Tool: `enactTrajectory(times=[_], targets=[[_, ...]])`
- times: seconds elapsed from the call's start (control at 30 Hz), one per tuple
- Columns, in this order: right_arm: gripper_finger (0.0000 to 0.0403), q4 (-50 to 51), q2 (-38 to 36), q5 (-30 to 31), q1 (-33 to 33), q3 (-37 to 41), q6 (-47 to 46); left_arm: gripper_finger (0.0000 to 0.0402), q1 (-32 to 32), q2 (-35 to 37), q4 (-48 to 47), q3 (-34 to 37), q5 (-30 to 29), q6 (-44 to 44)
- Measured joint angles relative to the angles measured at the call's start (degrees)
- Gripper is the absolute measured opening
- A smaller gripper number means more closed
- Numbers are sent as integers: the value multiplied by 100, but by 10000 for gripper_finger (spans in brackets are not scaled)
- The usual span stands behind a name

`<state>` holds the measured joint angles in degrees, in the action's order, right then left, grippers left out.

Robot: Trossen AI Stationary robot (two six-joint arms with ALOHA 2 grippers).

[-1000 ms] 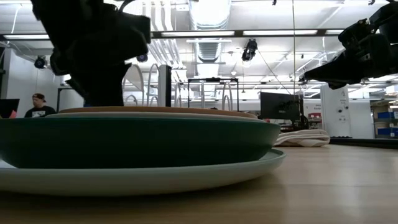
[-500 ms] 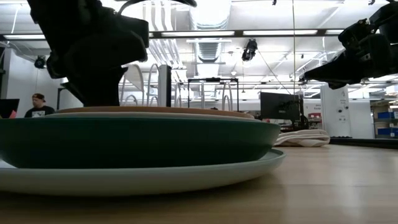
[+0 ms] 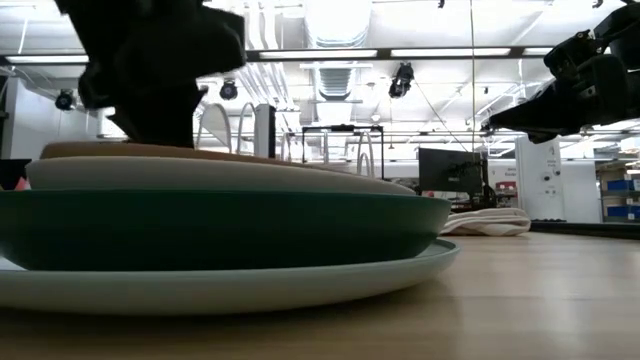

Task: Sort dishes
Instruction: Put the brown plate into the dishwasher rack

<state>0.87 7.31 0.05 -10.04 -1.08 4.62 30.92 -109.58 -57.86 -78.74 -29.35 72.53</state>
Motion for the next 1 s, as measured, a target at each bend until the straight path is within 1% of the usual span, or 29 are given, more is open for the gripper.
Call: enactTrajectory(times=[0.17,0.27,0.37,0.5,0.6,0.7,0.83,0.93,1.0], targets=[[0,-1,0,-1,1,2,-2,1,0,0,-382,-287,-11,13],[0,1,0,-2,0,0,-3,1,-22,0,-427,-312,-146,288],[0,-1,0,-2,0,0,-2,1,-35,-3,-455,-312,17,303],[0,1,0,-2,1,1,-4,1,2,-4,-634,-392,-418,284],[0,-1,0,-2,0,0,-2,1,0,0,-832,-574,-452,168],[0,2,0,-2,0,1,-2,0,0,0,-1285,-797,-523,151],[0,2,0,-2,1,1,-1,0,-3,0,-1953,-1310,-953,169],[0,-1,0,-2,2,2,2,0,-68,0,-2481,-1923,-1649,159],[0,-1,0,-2,1,1,4,0,-171,5,-2870,-2398,-1982,60]])
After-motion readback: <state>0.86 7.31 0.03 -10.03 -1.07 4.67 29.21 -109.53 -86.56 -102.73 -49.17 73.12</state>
